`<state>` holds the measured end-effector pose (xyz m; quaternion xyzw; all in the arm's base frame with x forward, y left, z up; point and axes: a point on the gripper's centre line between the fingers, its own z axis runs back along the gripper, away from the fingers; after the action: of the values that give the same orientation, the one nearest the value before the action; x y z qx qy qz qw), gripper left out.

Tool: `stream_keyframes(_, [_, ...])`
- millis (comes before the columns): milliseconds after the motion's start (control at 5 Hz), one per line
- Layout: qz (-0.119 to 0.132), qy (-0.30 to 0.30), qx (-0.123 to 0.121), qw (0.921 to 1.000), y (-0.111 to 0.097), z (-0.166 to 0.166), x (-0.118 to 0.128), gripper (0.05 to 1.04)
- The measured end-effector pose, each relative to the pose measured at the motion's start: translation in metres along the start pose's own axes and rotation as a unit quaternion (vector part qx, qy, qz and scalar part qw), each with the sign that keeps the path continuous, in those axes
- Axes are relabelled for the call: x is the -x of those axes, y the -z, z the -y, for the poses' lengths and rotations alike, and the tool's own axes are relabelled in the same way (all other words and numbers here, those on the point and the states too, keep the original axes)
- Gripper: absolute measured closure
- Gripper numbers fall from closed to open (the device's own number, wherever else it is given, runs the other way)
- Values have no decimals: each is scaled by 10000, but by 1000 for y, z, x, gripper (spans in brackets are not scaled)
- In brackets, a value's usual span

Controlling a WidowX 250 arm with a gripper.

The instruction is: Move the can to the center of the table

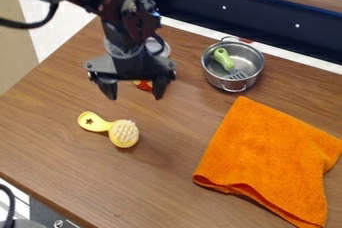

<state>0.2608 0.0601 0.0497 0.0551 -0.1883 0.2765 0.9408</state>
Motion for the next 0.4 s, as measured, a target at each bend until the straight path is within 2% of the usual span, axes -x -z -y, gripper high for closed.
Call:
stream_keyframes(200, [214, -587, -177, 9979, 7, -10, -24, 83])
stream_keyframes(400, [192, -1125, -363, 9928, 14, -19, -58, 83])
